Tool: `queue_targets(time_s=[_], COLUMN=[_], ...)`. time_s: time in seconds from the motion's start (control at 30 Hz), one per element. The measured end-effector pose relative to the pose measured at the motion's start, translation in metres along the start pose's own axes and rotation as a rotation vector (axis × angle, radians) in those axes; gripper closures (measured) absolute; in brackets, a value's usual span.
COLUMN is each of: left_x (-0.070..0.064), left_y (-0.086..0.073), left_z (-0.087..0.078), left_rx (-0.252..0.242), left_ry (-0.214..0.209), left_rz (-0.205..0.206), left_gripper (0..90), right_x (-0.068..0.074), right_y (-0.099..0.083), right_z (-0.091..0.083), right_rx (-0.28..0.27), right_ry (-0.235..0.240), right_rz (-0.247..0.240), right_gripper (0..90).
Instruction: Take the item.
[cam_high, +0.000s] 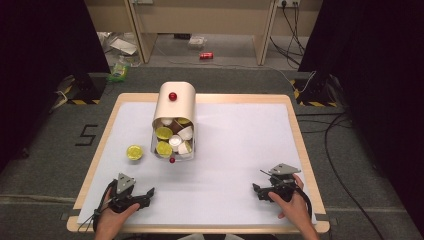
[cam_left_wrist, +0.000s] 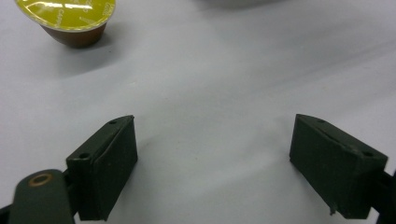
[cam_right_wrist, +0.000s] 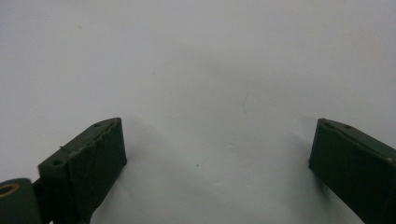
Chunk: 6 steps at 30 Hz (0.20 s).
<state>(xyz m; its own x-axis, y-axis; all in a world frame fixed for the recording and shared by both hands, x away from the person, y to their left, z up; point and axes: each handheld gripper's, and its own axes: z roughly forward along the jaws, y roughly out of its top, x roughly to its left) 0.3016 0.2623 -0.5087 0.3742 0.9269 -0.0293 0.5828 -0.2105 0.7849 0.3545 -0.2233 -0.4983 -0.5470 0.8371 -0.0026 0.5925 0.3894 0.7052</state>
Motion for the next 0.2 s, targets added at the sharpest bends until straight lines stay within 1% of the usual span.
queue_targets(time_s=[0.2], left_x=[0.0], left_y=[-0.0013], left_z=[-0.0001], left_rx=[-0.009], left_ry=[0.003], left_rz=[0.001], left_gripper=[14.2], right_x=[-0.0001], right_y=[0.0], right_z=[0.0], right_rx=[-0.001], right_ry=[0.0], right_rz=[-0.002], right_gripper=[4.2])
